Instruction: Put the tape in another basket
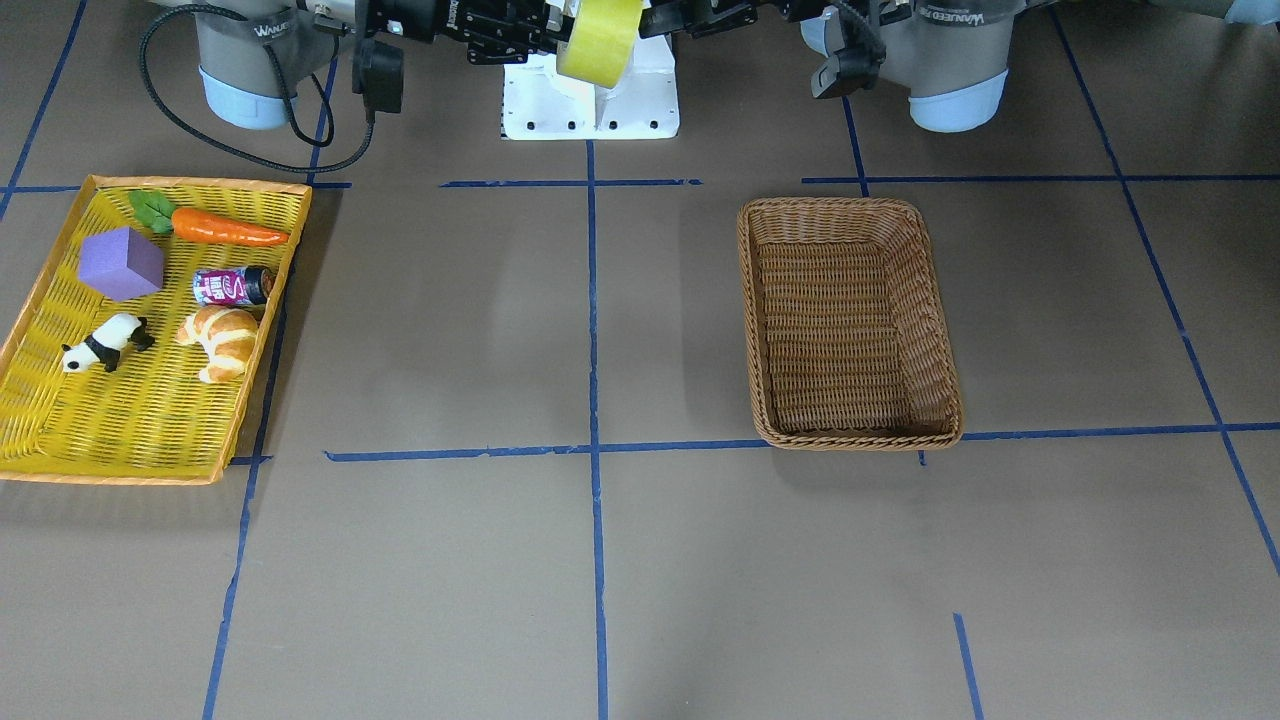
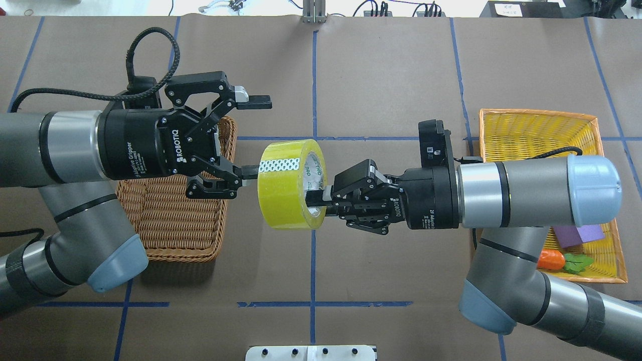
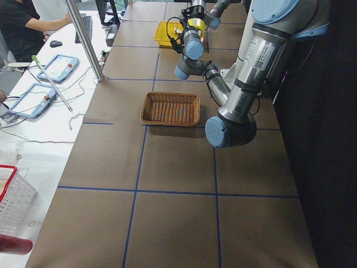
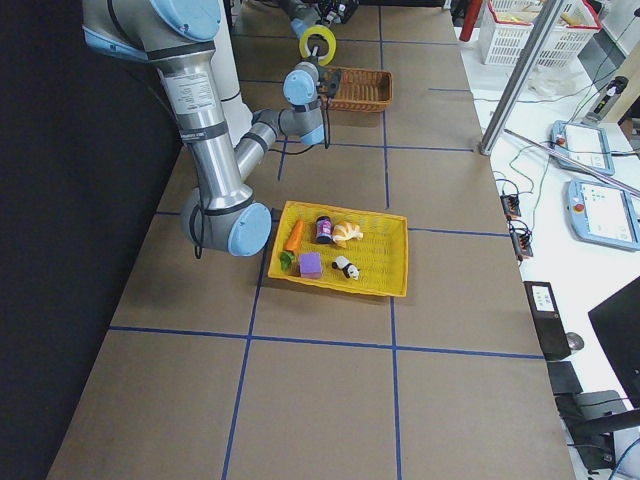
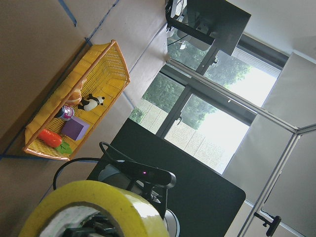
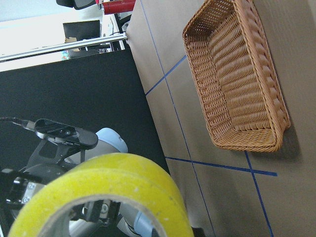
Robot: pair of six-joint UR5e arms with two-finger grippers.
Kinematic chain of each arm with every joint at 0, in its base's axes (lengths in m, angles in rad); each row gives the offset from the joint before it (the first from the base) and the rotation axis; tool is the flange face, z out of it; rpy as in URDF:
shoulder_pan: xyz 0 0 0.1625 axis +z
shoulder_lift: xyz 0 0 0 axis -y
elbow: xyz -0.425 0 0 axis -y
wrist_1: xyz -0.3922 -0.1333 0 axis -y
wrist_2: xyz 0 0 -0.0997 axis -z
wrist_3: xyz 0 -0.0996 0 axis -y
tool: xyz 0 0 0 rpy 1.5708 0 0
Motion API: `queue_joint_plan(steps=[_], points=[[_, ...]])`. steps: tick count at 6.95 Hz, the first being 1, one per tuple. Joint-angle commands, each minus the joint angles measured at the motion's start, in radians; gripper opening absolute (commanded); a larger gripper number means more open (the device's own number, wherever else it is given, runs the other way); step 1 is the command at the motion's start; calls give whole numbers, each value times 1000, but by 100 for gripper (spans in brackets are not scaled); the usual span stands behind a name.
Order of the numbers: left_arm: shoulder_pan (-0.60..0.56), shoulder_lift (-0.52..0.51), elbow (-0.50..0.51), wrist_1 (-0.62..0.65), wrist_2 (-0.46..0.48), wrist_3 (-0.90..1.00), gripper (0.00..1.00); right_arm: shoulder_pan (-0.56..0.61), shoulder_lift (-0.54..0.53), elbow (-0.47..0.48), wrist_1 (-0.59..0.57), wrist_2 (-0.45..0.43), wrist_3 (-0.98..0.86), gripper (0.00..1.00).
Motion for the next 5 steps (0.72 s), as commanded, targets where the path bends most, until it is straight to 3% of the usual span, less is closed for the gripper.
queue_joint_plan(steps=[1, 4, 5], points=[[10, -11, -3, 6, 0, -1, 100, -11, 5, 0, 0, -2, 0, 0], [11, -11, -7, 7, 0, 1, 100, -38, 6, 3, 24, -17, -2, 1], [11, -11, -7, 7, 0, -1, 94, -40, 5, 3, 29, -18, 0, 2]])
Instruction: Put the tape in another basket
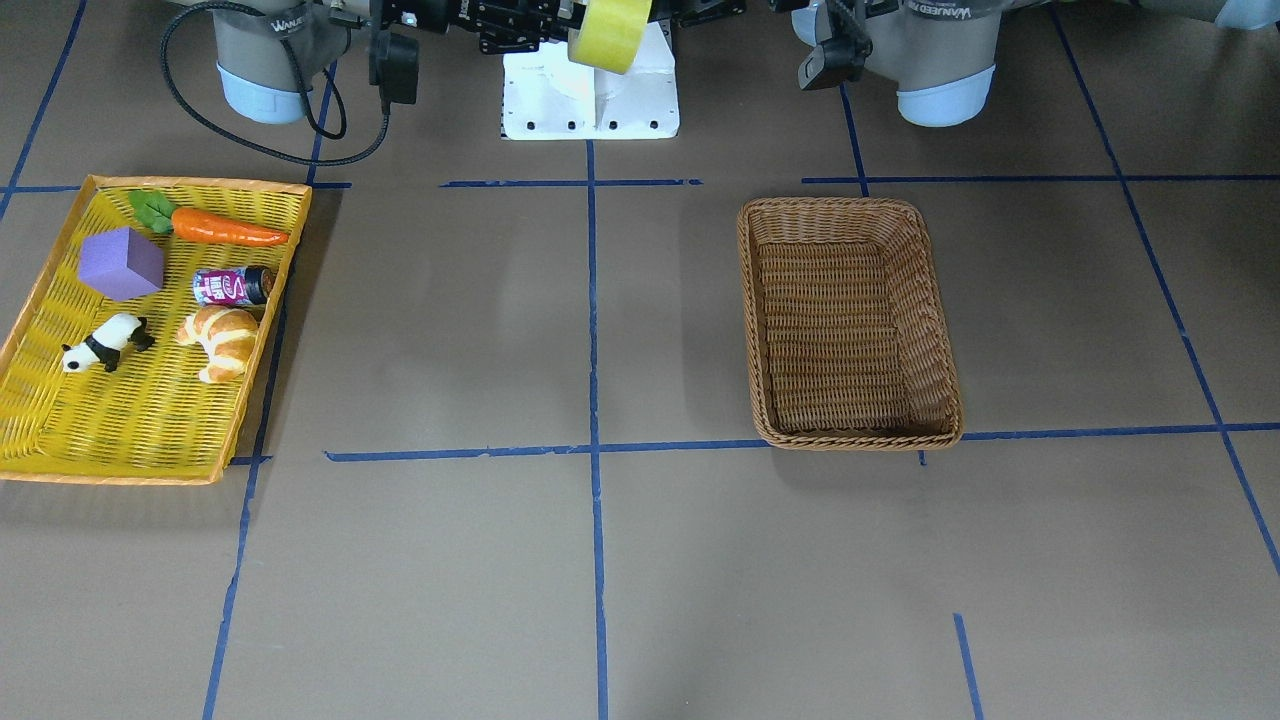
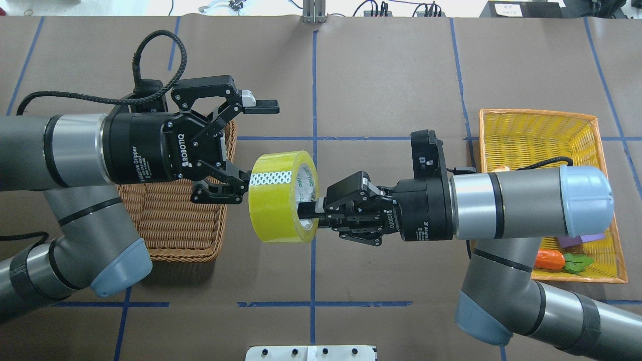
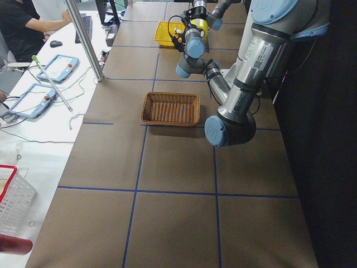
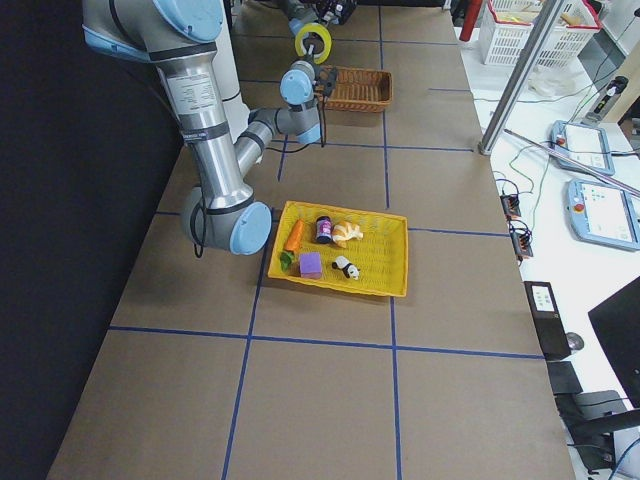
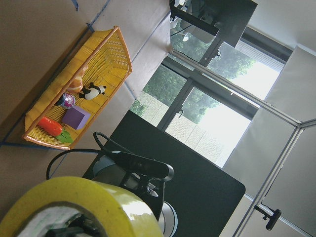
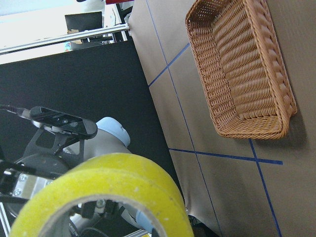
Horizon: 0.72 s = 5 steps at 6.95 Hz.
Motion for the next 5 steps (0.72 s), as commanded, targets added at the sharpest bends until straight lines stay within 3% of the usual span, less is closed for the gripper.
queue_joint_plan(steps=[1, 3, 5], points=[[2, 0, 0, 2, 0, -3, 71, -5, -2, 0, 11, -2, 1, 12], [8, 1, 3, 8, -2, 0, 5, -2, -13, -5, 58, -5, 2, 100], [8, 1, 0, 6, -2, -3, 0, 0, -16, -5, 59, -5, 4, 100]])
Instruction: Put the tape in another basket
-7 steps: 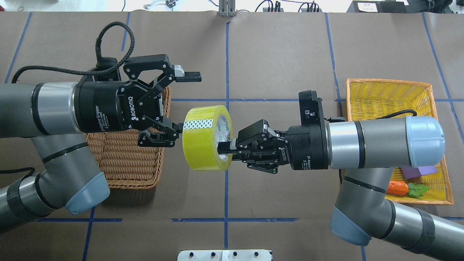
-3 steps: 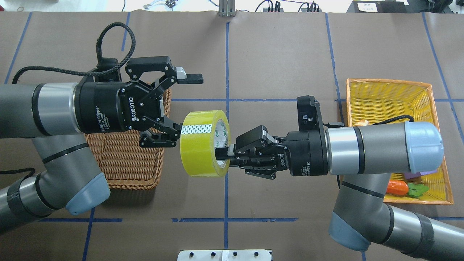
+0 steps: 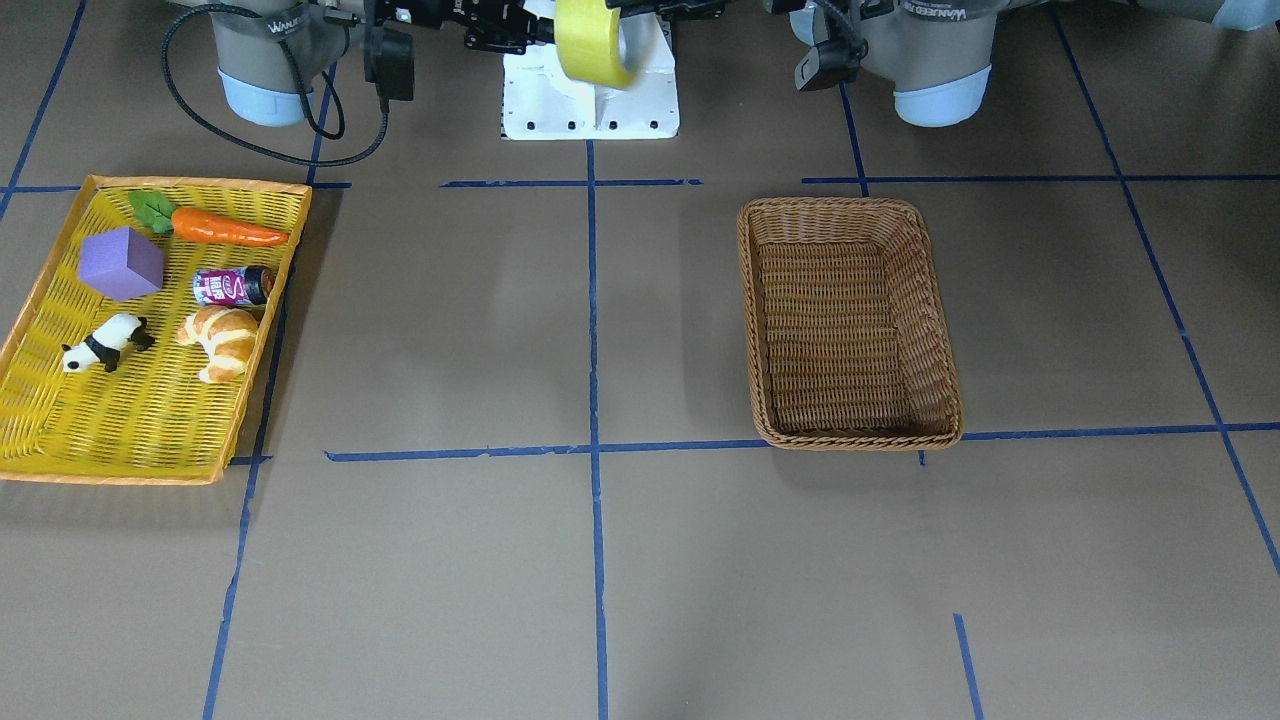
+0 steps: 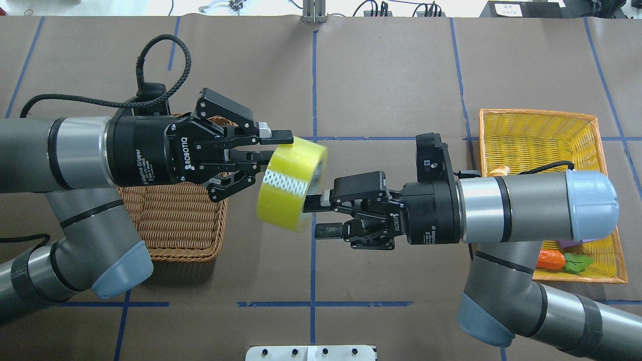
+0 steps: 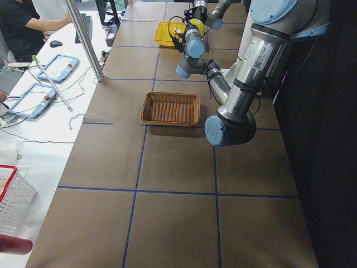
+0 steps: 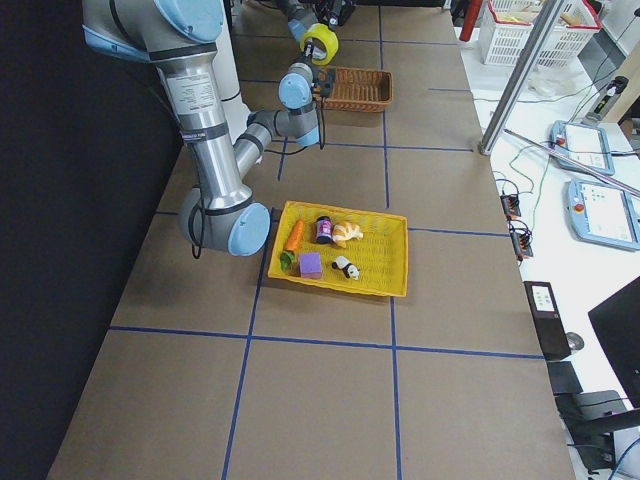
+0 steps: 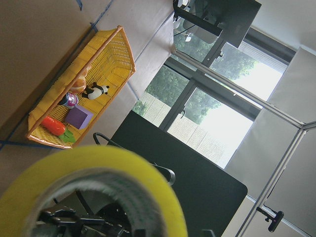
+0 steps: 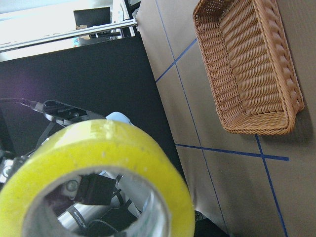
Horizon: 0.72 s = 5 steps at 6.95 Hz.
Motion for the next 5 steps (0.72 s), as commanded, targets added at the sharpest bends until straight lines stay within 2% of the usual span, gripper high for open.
queue_joint_plan(steps=[1, 3, 5], points=[[1, 1, -2, -1, 0, -1, 0, 1, -3, -1, 4, -1, 1, 100], [-3, 4, -7, -1, 0, -1, 0, 1, -5, -1, 4, -1, 1, 100], [-53, 18, -4, -2, -9, 1, 0, 7, -5, 1, 4, -15, -2, 100]])
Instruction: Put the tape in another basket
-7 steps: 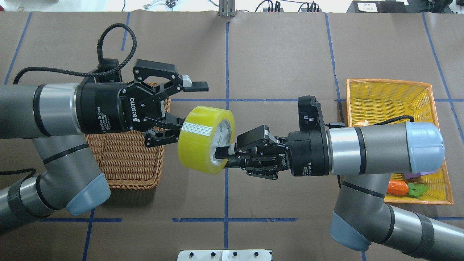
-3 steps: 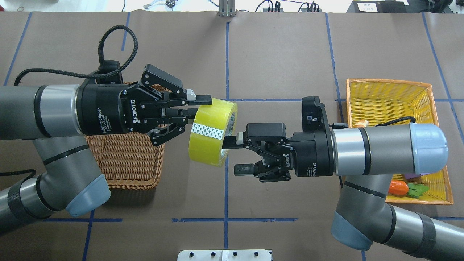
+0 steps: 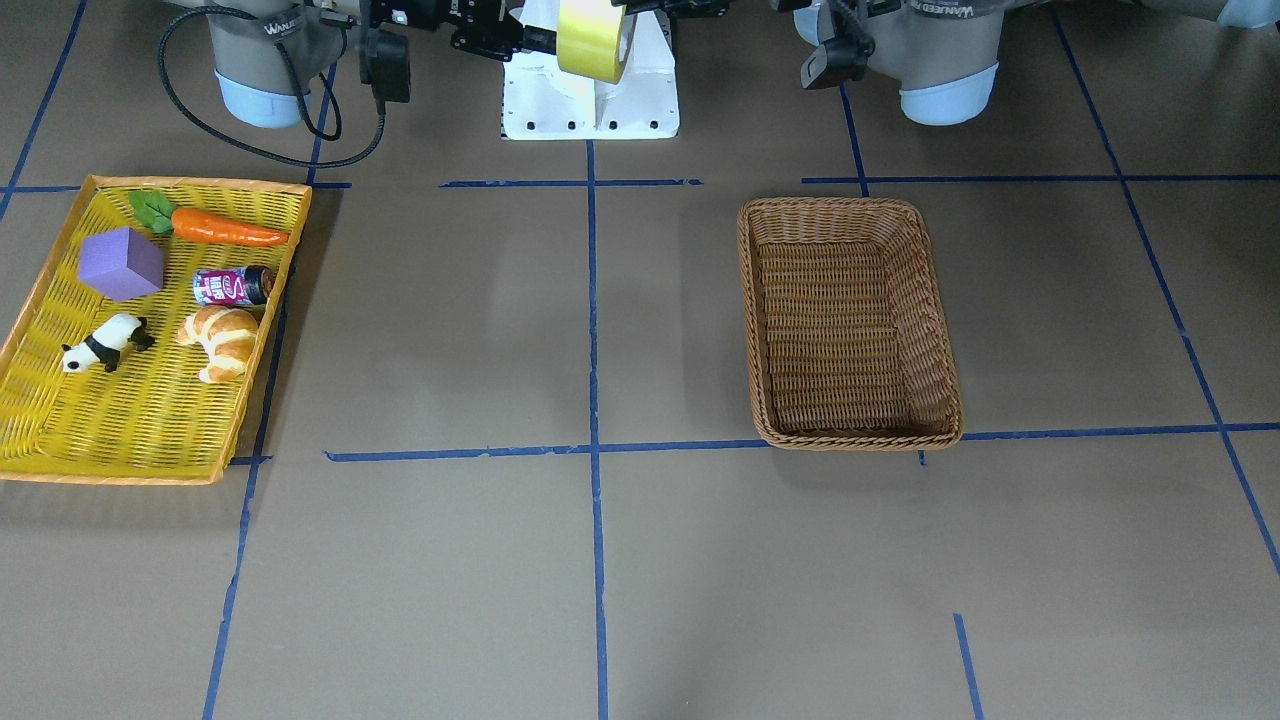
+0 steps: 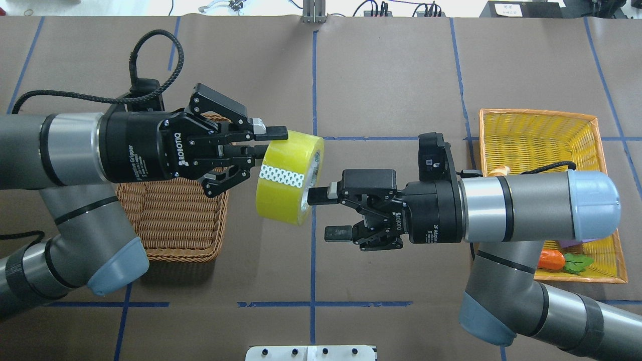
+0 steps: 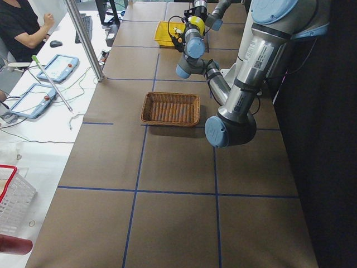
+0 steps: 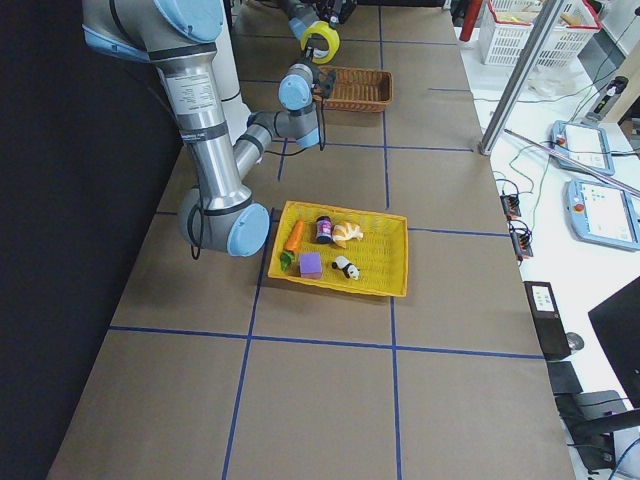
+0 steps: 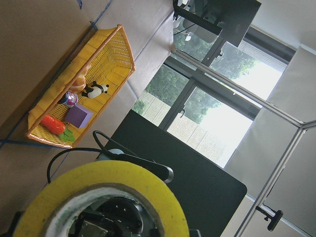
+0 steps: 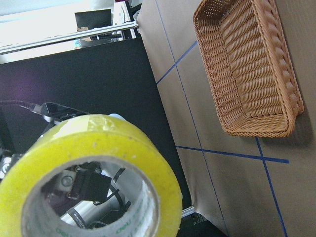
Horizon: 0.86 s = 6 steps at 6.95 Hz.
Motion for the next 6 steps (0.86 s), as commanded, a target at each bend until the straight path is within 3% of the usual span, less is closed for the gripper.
queue_joint_plan(steps=[1, 4, 6], points=[[-68, 11, 3, 1, -11, 0, 0, 20, 0, 0, 0, -9, -6, 100], [-166, 38, 38, 27, -135, 18, 0, 131, -15, -21, -40, 11, -54, 100], [-206, 37, 45, 189, -283, 268, 0, 264, -12, -16, -319, 137, -289, 100]])
